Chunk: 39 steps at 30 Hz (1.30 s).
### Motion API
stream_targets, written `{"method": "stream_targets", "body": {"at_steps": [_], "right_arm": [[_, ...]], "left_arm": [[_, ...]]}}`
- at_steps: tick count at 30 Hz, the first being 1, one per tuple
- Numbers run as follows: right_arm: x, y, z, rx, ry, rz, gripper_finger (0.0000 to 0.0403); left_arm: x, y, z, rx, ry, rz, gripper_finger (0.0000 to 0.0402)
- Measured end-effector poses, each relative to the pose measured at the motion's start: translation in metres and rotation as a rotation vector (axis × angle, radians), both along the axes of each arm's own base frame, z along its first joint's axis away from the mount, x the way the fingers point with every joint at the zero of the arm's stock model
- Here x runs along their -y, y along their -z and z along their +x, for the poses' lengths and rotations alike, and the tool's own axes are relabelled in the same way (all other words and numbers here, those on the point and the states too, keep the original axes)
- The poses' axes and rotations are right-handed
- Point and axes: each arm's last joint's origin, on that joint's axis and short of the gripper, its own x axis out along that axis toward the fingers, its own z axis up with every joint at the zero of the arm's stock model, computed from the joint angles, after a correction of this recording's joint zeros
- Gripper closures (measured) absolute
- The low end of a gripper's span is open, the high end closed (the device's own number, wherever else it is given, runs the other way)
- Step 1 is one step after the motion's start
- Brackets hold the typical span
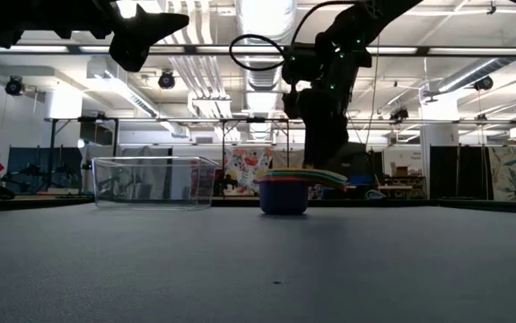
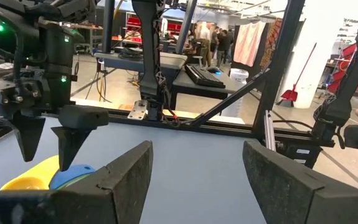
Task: Nest measuring cups in basket
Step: Stack the yellow measuring cup on top of the blue measuring cup
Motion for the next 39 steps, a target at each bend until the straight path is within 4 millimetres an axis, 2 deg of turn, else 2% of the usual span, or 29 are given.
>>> {"method": "stream_targets", "body": {"at_steps": [19,39], "right_arm": [[-0.005,0.017,-0.008,-0.051,0.022,0.064,0.0037],[-0.035,0.008,0.008,-0.036,0.033,0.041,0.0037]], "left_arm": [[0.000,0.000,0.000,0.000,0.000,0.000,0.0169],[0.000,0.000,0.000,0.001,0.001,0.000,0.0169]]}}
